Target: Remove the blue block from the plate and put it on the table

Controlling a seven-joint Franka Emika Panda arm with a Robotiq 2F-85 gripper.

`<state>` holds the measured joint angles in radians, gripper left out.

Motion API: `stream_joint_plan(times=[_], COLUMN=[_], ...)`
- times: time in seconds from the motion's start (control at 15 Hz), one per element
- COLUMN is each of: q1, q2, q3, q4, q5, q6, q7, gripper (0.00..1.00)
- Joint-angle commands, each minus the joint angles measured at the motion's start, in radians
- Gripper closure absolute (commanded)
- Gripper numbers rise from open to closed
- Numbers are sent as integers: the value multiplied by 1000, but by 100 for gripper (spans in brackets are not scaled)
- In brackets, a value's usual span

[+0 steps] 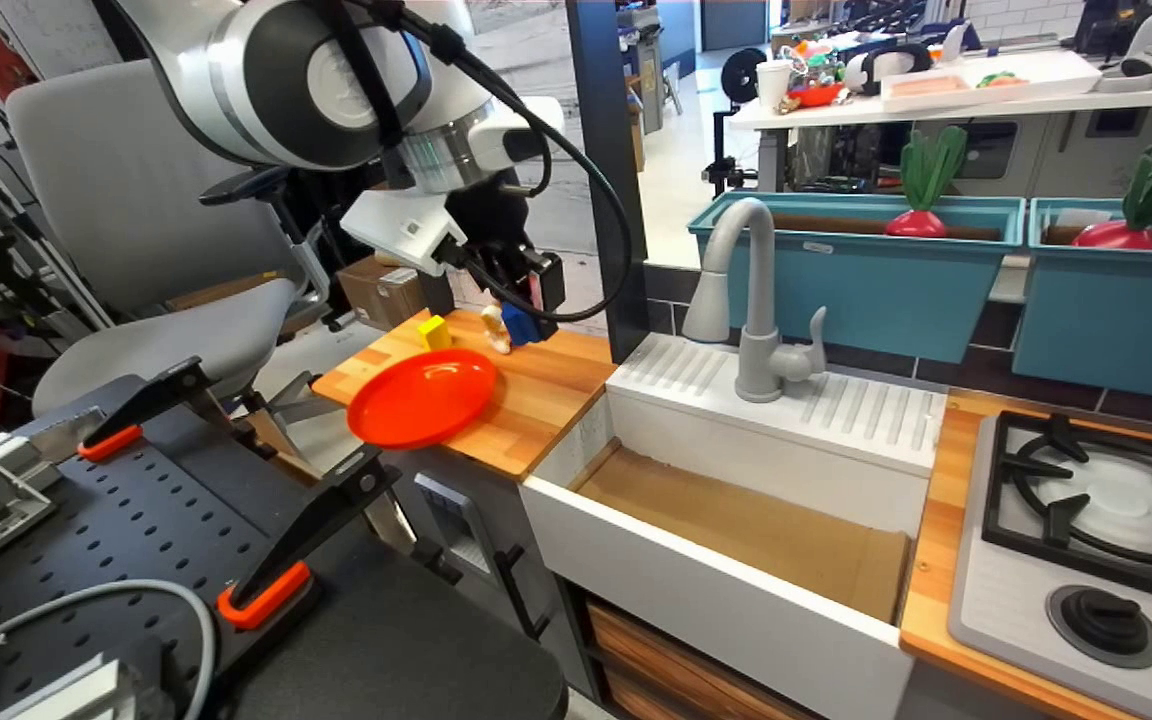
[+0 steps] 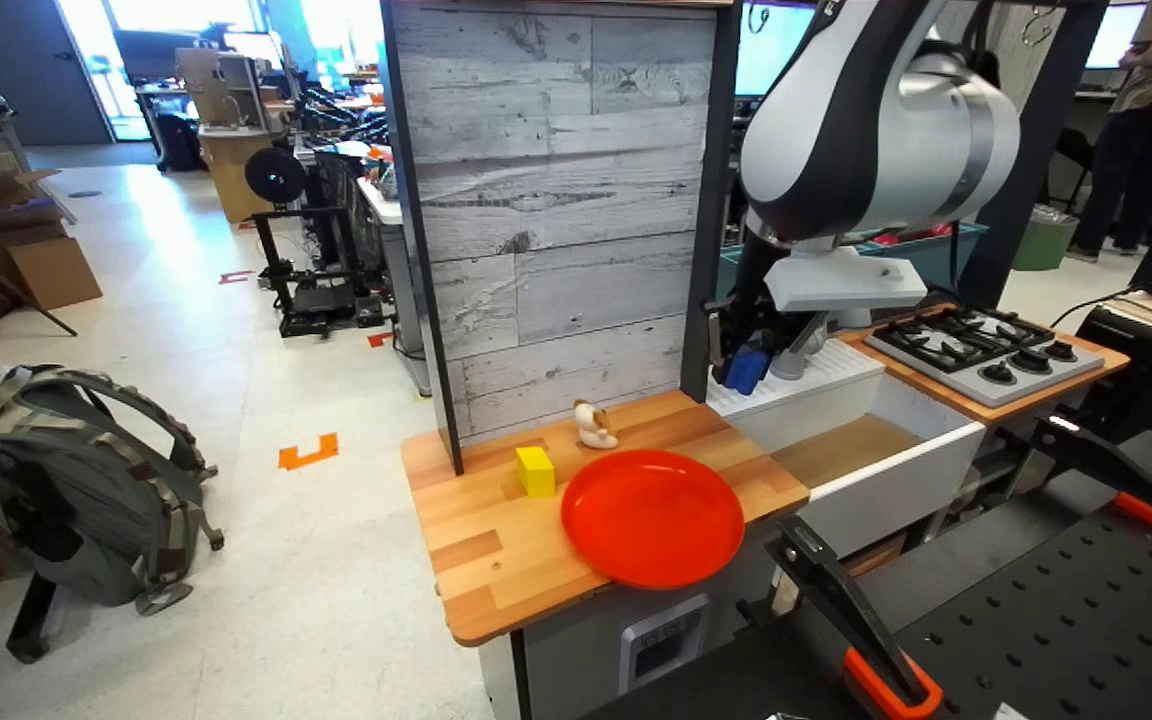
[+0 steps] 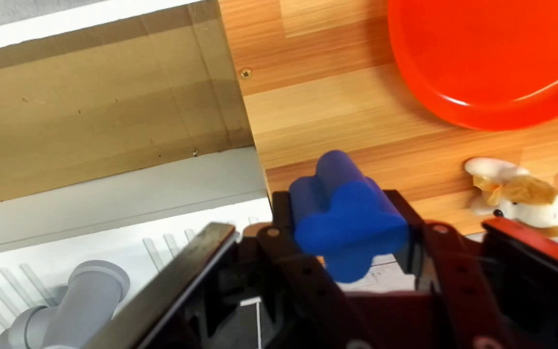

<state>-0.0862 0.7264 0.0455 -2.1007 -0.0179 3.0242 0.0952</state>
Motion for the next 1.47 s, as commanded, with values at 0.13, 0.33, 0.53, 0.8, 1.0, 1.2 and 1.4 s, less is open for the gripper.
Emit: stream_joint_plan(times=[0.13,0.33,0.53,0.8,1.0,1.2,1.4], q1=[61,91,119,138,142,144,138], q2=[109,175,243,325,361,361,338], q3=[-45,-68,-84,-87,-83,-83,-72], q4=[175,249,316,405,451,470,440], q5=[39,36,35,39,39,39,41], q6=[-129,-156,-160,-190,-213,-234,-219], q7=[20,43,66,86,91,97,96], gripper=[76,76,76,76,76,25,4])
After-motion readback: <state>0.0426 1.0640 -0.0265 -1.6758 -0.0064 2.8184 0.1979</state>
